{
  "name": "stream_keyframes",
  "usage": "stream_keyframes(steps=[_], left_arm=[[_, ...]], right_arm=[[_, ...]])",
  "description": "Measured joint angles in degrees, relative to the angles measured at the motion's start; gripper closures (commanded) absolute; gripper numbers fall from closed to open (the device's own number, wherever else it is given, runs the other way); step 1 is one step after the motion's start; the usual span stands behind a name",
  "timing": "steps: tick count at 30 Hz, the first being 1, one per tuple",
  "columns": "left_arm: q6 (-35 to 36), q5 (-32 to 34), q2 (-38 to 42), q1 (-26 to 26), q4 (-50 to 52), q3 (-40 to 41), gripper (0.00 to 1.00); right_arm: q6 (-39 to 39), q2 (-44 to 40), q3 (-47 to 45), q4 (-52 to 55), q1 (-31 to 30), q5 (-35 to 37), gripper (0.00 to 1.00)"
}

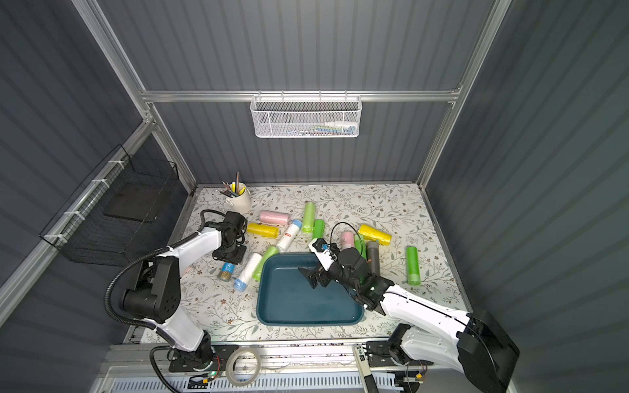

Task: Put the roll of trash bags into the storage box
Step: Pick up the roll of trash bags from the center of the board.

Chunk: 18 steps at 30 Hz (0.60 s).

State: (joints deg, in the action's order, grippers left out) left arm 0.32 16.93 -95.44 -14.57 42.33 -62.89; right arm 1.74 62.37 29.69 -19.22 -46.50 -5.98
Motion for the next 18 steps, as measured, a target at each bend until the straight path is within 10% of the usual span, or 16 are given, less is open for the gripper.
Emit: stream_keyframes(steps=[11,18], left_arm=[[-6.0,5.1,6.8,1.0,3.6,-3.1,0.66],[-11.1,-4.4,12.2,1.0,4.8,-7.2,0.66]], right_arm=[[-0.9,-2.9,2.4,7.0,0.0,3.8,0.01],[-3.2,-12.6,-1.4,11.6,0.0,3.4,0.01]])
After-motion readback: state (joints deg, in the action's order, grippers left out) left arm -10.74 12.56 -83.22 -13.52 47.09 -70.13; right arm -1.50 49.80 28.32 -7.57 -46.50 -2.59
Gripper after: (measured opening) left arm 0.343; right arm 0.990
